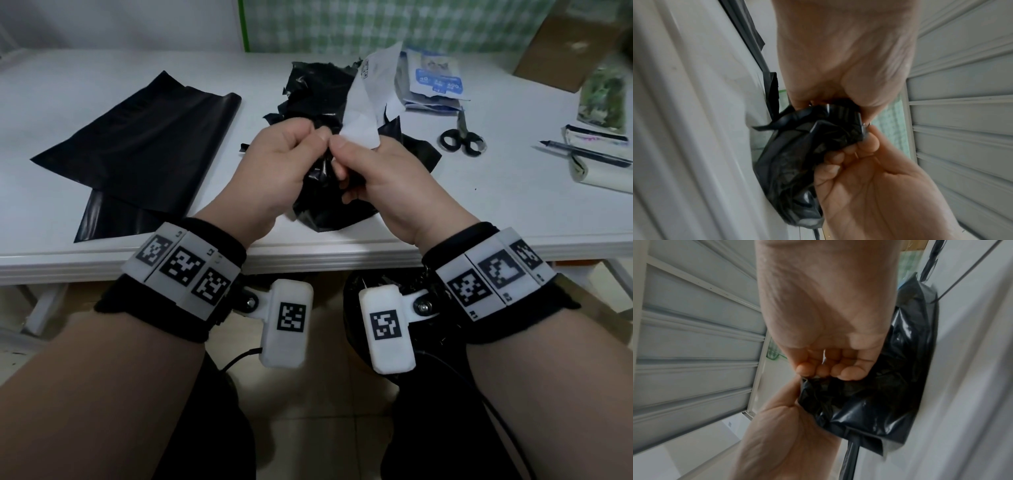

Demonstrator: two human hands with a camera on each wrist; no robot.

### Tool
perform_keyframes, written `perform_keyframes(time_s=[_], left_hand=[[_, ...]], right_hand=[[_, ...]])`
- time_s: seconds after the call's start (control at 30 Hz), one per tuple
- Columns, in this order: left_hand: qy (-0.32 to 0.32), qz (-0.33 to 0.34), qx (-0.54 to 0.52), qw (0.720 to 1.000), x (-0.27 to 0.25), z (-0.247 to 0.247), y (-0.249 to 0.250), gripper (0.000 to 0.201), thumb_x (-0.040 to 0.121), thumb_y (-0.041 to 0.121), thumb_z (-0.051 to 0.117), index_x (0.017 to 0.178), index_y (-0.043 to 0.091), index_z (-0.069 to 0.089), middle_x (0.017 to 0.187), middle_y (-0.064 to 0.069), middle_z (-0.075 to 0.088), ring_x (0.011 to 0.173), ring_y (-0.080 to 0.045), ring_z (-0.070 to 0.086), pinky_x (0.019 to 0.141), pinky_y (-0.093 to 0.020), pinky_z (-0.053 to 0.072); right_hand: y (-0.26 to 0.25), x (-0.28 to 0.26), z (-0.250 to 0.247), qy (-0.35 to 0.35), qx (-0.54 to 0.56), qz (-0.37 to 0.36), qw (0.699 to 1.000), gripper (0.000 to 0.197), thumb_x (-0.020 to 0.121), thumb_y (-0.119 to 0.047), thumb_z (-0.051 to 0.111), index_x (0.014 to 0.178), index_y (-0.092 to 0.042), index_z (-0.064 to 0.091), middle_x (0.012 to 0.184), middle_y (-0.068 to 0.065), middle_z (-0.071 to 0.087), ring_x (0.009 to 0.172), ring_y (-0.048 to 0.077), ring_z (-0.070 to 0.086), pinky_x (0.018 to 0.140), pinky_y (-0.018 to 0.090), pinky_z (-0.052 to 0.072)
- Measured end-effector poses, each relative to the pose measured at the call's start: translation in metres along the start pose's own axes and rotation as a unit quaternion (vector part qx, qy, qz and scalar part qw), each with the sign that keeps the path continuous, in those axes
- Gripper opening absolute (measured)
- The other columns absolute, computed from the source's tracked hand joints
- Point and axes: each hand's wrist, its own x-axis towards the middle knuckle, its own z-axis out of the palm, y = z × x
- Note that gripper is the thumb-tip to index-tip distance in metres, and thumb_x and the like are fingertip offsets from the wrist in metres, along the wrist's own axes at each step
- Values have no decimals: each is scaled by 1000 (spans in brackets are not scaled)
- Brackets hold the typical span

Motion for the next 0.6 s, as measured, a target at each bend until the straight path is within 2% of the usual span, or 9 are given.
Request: perform_keyframes(time_s=[0.13,0.23,0.33,0.43,0.6], left_hand=[[46,13,39,998,-1,1,3,34,93,15,49,60,15,42,57,-1,39,51,-8,34,48,-21,30],[81,9,47,996,-1,5,2,37,90,9,50,56,14,36,52,-1,32,45,-10,30,41,-25,26],[97,2,52,994,0,4,0,33,87,8,49,56,11,37,49,1,30,44,-11,29,41,-25,24],[90,-3,59,994,1,1,0,40,86,7,50,53,17,30,47,7,27,44,-7,26,43,-22,23],[72,4,76,994,2,-2,1,42,87,9,50,52,18,28,50,5,26,45,-8,26,44,-22,23]], right_hand=[[-2,1,0,13,-3,-4,1000,42,96,-17,48,54,-16,46,51,-8,44,54,7,43,56,19,38],[-3,0,-2,12,-28,-7,1000,44,93,-17,50,50,-13,46,53,2,41,51,10,40,54,20,36],[-5,1,-7,15,-39,2,999,46,92,-15,51,47,-13,45,51,2,39,51,12,37,54,22,33],[-6,1,-11,10,-39,4,999,48,91,-15,52,44,-15,45,46,-4,40,50,13,37,52,21,33],[-7,0,-18,6,-24,7,1000,49,91,-10,50,42,-15,44,41,-6,39,46,14,34,47,18,31]])
